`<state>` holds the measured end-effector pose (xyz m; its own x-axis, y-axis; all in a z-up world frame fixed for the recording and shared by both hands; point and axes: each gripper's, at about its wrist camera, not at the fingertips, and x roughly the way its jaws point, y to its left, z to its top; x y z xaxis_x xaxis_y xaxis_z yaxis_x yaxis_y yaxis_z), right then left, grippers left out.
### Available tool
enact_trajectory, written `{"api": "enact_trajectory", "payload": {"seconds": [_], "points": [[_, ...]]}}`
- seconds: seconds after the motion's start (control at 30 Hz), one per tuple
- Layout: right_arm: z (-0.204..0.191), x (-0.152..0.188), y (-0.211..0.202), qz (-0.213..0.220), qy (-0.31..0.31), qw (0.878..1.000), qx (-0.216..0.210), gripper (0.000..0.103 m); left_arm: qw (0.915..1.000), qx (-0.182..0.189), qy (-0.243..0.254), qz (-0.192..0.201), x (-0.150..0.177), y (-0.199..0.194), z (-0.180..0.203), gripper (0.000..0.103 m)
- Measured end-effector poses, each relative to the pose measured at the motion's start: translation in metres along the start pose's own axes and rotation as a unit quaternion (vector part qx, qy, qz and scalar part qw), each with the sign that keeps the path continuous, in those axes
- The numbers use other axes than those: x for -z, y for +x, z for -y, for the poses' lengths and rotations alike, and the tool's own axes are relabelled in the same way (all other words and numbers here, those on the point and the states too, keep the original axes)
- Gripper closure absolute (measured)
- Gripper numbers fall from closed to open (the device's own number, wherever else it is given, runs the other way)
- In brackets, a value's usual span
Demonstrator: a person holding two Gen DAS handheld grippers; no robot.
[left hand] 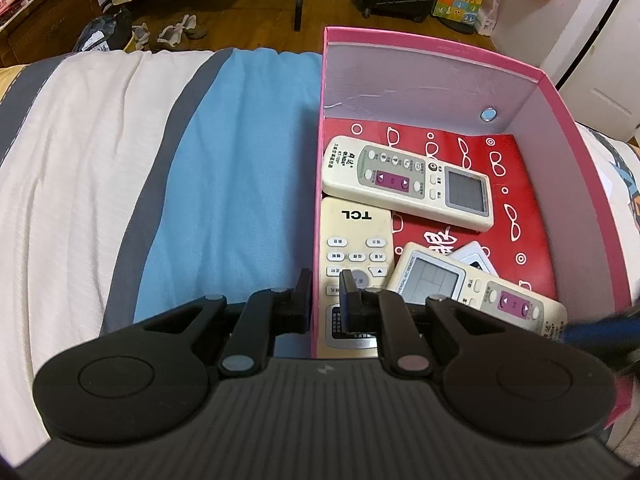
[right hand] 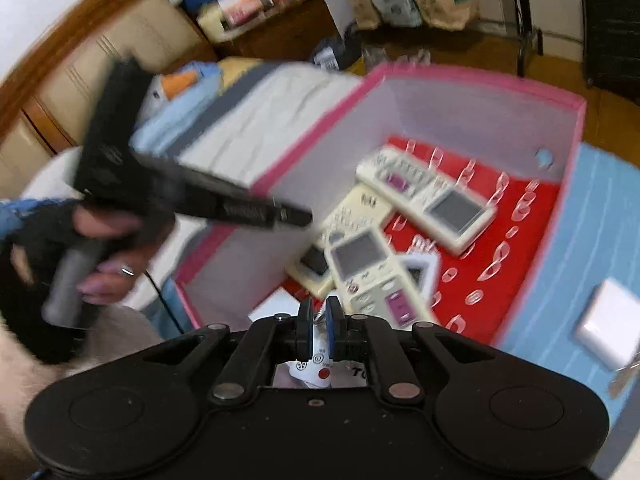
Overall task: Organize rigid objects
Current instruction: 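Lower the silver keys into the pink box and open the right gripper, then grasp the white cube charger on the bed with the right gripper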
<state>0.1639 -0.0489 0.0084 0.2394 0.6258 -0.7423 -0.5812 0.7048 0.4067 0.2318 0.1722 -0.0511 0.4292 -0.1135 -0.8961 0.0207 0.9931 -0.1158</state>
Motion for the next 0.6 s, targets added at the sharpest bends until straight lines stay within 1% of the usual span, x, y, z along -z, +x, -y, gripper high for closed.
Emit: {"api": "enact_trajectory", "payload": {"seconds": [0.07,0.17,0.3,0.33,0.37,0.43,0.5,0.6], "points": [[0.003,-0.003,-0.034,0.024,-0.009,1.000,0.012,0.088,1.0000,-0.001,0.000,0.000,0.000,0.000,0.000,0.091],[0.013,-0.004,-0.079,0.051,0.009,0.998,0.029,0.084,1.0000,-0.003,0.000,-0.001,0.000,0.000,0.001,0.091],[0.033,0.002,-0.118,0.067,0.040,0.995,0.057,0.083,1.0000,-0.007,0.000,0.002,0.000,-0.001,0.002,0.091],[0.038,0.003,-0.127,0.069,0.047,0.994,0.069,0.079,1.0000,-0.009,0.001,0.002,0.000,-0.002,0.003,0.091],[0.043,0.004,-0.130,0.068,0.058,0.993,0.080,0.073,1.0000,-0.010,0.001,0.001,0.000,-0.001,0.003,0.091],[0.056,0.008,-0.136,0.060,0.078,0.990,0.097,0.065,0.9999,-0.012,0.000,0.000,-0.001,-0.001,0.004,0.091],[0.069,0.011,-0.135,0.041,0.085,0.989,0.114,0.063,0.9999,-0.011,-0.009,-0.002,-0.001,-0.003,0.005,0.091],[0.090,0.018,-0.130,0.033,0.102,0.986,0.131,0.059,0.9999,-0.014,-0.008,-0.001,-0.001,-0.004,0.005,0.091]]}}
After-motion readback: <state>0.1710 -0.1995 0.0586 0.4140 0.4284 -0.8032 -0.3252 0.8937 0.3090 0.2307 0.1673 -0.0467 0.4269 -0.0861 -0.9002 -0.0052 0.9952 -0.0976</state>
